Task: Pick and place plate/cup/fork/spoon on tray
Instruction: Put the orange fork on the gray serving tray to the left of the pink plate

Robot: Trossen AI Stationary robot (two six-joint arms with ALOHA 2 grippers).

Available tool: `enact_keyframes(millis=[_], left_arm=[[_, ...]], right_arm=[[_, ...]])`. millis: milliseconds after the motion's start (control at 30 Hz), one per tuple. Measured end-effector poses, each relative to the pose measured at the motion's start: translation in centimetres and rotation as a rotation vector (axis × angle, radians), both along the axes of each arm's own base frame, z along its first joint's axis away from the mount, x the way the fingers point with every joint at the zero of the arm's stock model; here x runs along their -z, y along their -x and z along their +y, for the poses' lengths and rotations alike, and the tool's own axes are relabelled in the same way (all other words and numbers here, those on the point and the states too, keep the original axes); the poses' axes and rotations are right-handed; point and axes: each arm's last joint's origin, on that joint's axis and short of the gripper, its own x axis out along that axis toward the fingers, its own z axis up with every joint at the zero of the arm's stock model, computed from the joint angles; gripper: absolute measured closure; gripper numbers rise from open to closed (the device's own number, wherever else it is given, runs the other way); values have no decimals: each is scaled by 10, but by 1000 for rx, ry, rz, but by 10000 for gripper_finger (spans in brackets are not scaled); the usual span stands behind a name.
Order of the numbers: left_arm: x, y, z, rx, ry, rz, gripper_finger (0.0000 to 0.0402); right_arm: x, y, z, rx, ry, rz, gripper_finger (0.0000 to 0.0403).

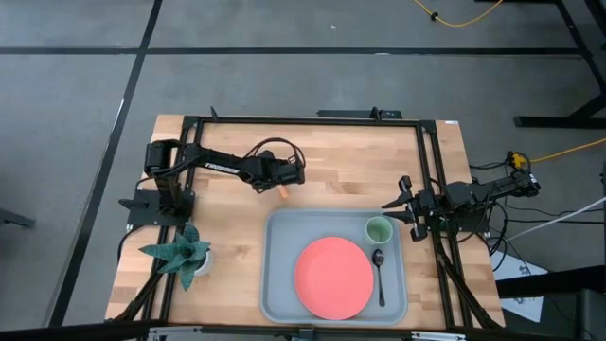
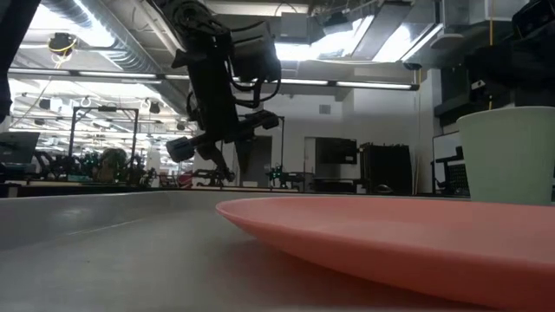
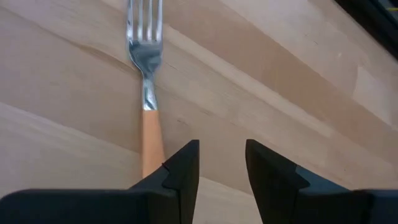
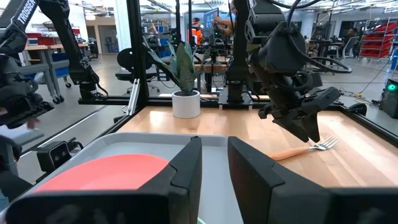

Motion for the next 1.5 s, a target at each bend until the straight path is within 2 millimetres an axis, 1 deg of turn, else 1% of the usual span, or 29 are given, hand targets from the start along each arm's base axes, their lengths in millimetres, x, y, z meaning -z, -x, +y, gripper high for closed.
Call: enact_keyframes(millis=[200,433,733,833,900,1033,1100,1133,1200,1267,1333,1400,1500], left_arm=[[-4,-10,-1,8,35,-128,277],[-8,-16,0,5,31,-208,277],[-11,-20,-1,-60,41,-307,278],[-14,-23,0,-70,44,-345,277],[-24,-27,2,-66,40,-339,277],[-61,-37,9,-24,-25,-264,278],[-79,-47,11,1,-71,-234,279],[-84,-52,12,18,-78,-214,279],[-88,-64,13,45,-80,-165,279],[-86,-77,15,70,-54,-116,279],[-83,-83,17,82,4,-28,279],[-84,-83,18,57,59,53,279],[-91,-73,19,-31,99,148,279]], right_arm=[[0,0,0,0,0,0,320],[0,0,0,0,0,0,320],[0,0,0,0,0,0,320],[0,0,0,0,0,0,320],[0,0,0,0,0,-1,320],[0,0,0,0,0,0,320],[0,0,0,0,0,0,320],[0,0,0,0,0,0,320],[0,0,0,0,0,0,320],[0,0,0,0,0,-1,320],[0,0,0,0,0,0,320],[0,0,0,0,0,0,320],[0,0,0,0,0,0,320]])
